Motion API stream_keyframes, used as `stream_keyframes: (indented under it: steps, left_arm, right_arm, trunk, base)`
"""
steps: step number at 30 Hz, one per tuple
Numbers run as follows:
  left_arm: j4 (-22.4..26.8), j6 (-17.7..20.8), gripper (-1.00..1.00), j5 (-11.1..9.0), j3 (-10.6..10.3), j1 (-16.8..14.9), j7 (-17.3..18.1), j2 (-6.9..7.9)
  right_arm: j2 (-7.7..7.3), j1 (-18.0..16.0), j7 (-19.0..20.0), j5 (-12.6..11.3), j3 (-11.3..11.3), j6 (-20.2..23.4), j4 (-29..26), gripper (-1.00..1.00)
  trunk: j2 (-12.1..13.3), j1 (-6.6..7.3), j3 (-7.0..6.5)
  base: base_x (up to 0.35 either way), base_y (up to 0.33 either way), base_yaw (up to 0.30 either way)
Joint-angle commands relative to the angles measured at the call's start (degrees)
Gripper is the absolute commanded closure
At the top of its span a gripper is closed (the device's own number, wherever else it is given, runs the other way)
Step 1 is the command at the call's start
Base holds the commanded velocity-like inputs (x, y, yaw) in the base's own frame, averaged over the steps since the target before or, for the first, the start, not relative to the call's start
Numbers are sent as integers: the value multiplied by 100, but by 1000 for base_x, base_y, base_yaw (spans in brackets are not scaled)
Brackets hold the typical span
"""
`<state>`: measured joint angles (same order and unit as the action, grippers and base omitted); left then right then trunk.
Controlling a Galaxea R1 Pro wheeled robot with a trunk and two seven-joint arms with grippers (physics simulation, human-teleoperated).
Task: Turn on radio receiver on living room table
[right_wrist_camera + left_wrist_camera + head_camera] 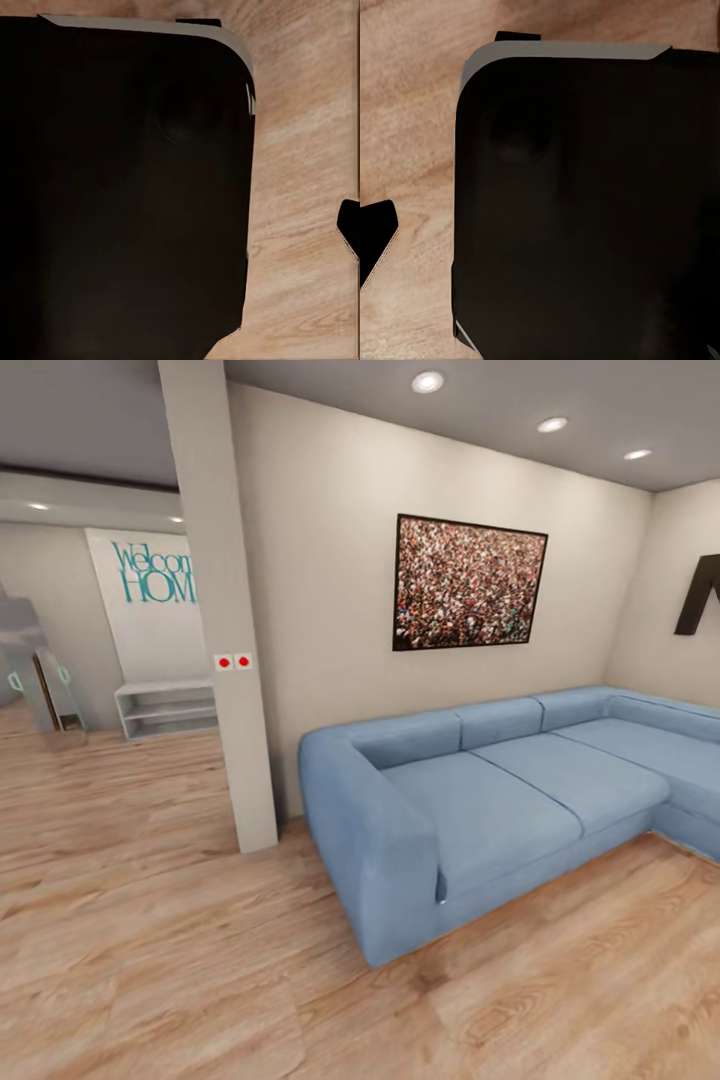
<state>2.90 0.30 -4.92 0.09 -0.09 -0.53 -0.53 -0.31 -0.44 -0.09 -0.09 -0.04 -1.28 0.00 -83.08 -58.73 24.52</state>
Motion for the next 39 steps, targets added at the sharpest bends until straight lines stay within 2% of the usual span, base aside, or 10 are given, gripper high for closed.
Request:
stream_keyframes:
  steps: [1, 22, 30, 39]
  left_arm:
    - [0, 0, -100, 0, 2, 0, 0, 0]
    - [0, -5, -100, 0, 1, 1, 0, 0]
    - [0, -60, -100, 9, 0, 1, 0, -6]
    - [0, -70, -100, 11, 0, 0, 0, -8]
  right_arm:
    - [2, 0, 0, 3, 5, 2, 0, -100]
    - [4, 0, 0, 7, -20, -6, 0, -100]
    - [5, 0, 0, -10, -33, -4, 0, -100]
    - [5, 0, 0, -9, -28, -3, 0, -100]
  trunk:
    - [0, 0, 0]
    - [0, 0, 0]
    - [0, 0, 0]
    - [0, 0, 0]
  base:
    - [322, 0, 0]
    - [323, 0, -10]
    - [278, 0, -224]
    - [23, 0, -287]
